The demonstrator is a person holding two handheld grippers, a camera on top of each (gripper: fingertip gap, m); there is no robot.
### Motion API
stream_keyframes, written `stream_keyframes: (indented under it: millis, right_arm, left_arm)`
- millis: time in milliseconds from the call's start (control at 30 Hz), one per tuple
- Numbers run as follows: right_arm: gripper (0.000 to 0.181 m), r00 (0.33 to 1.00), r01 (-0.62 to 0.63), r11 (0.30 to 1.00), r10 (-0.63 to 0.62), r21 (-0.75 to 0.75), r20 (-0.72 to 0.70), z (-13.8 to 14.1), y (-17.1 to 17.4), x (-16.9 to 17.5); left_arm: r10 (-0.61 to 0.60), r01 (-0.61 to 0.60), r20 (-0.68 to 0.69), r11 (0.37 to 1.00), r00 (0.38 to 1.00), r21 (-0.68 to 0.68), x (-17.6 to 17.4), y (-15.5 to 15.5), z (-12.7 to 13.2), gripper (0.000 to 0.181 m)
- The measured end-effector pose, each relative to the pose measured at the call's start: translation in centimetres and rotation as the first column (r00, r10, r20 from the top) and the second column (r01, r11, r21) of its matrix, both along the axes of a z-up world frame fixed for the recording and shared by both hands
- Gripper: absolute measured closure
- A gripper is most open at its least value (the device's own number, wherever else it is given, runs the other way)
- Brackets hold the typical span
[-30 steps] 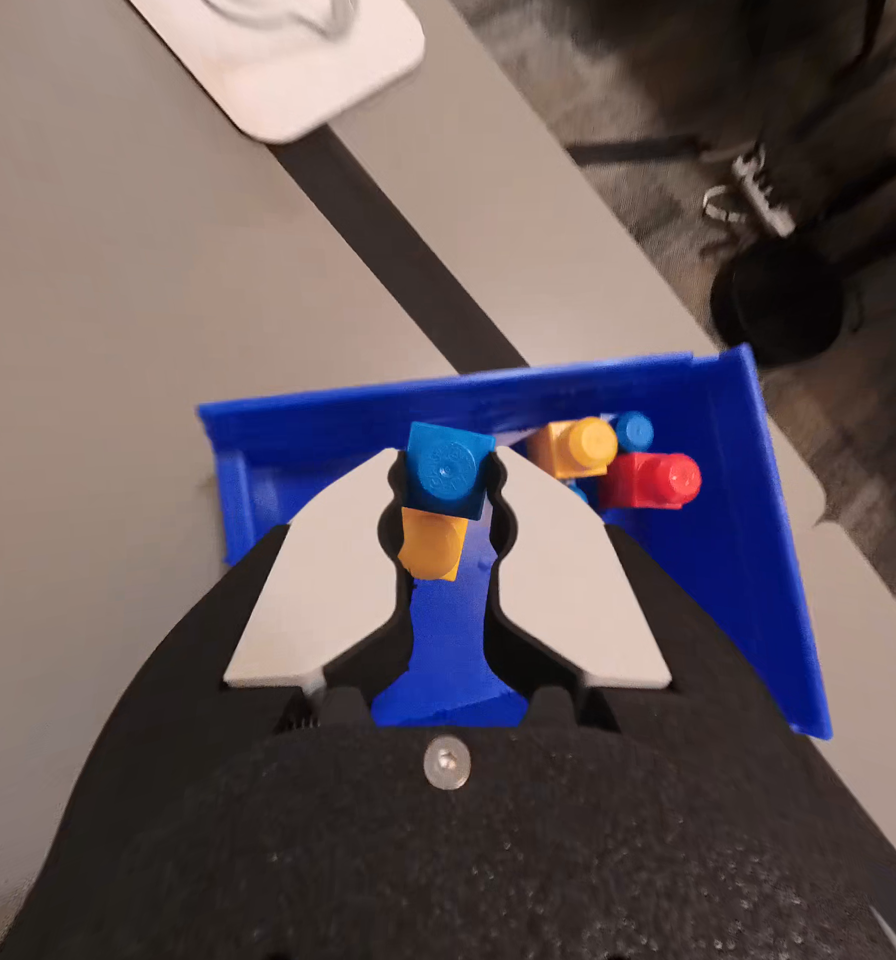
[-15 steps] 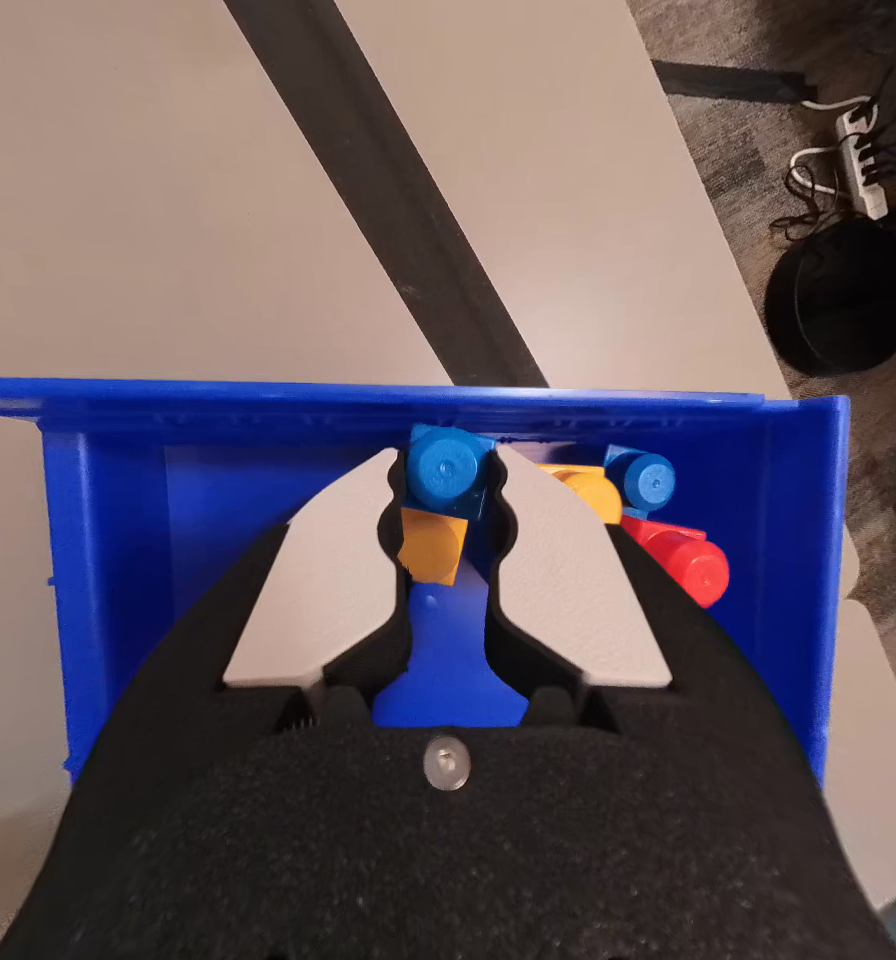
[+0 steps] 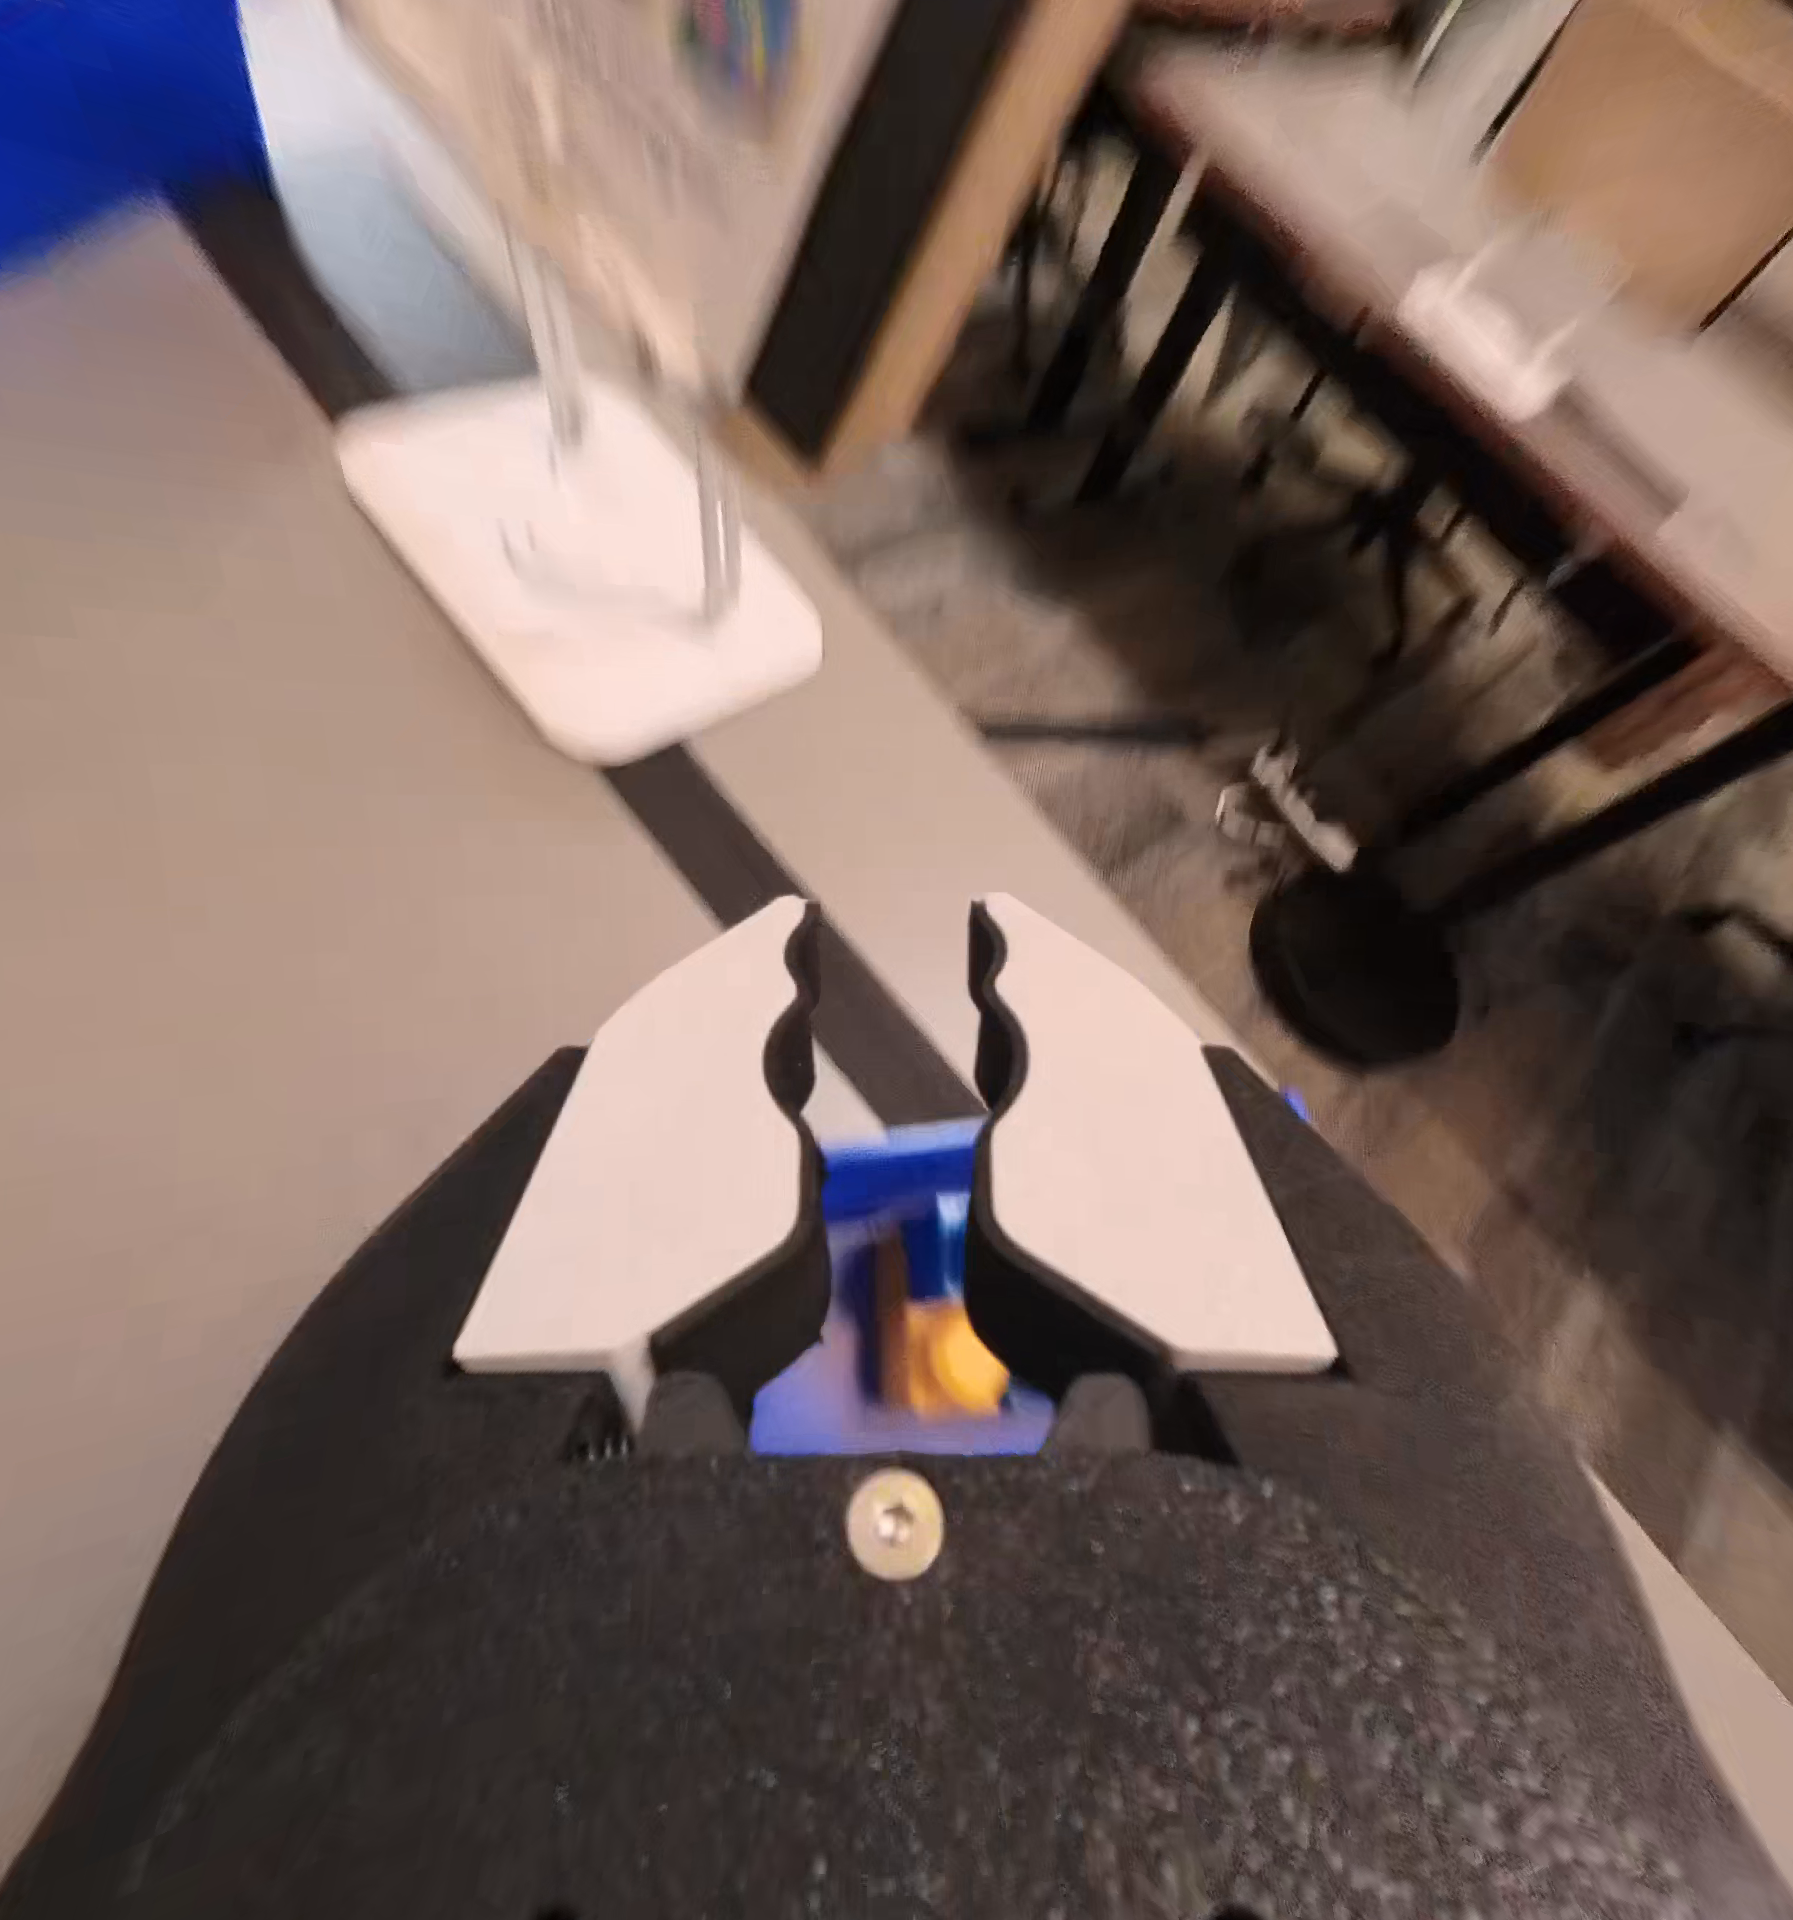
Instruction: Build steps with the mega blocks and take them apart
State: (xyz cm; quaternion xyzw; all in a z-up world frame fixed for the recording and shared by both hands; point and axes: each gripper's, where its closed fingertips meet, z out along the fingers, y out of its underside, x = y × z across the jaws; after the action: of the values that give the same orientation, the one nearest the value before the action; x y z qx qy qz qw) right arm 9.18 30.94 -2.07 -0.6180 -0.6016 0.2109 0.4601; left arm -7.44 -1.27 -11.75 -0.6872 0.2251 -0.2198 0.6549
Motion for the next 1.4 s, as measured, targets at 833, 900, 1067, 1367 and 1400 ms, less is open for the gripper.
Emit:
stream_keyframes:
  millis: [833,900,1067,1367,1400]
  right_arm:
    - [0.181,0.833,0.076,0.987,-0.142,-0.143,-0.534,-8.6,-18.5,-6.9]
    - [0.181,0.845,0.077,0.990,-0.126,-0.114,-0.519,-8.6,-18.7,-6.9]
    - [0.181,0.867,0.016,0.988,-0.091,-0.155,-0.490,-9.2,-19.5,-7.3]
    - [0.181,0.872,-0.022,0.981,-0.076,-0.194,-0.483,-9.3,-19.9,-7.5]
    - [0.181,0.874,-0.026,0.980,-0.073,-0.196,-0.481,-9.4,-20.0,-7.6]
  left_arm:
    - [0.452,-0.470,0.141,0.869,0.881,0.154,-11.6,-1.2,7.2,0.181]
    - [0.554,-0.571,0.141,0.807,0.820,0.152,-16.0,-2.6,8.9,0.181]
    - [0.755,-0.751,-0.007,0.653,0.655,0.096,-26.2,-6.3,10.4,0.165]
    - [0.471,-0.762,-0.653,0.590,0.593,-0.267,-35.6,-8.6,2.6,0.149]
    - [0.408,-0.756,-0.688,0.570,0.600,-0.321,-36.2,-8.8,1.5,0.146]
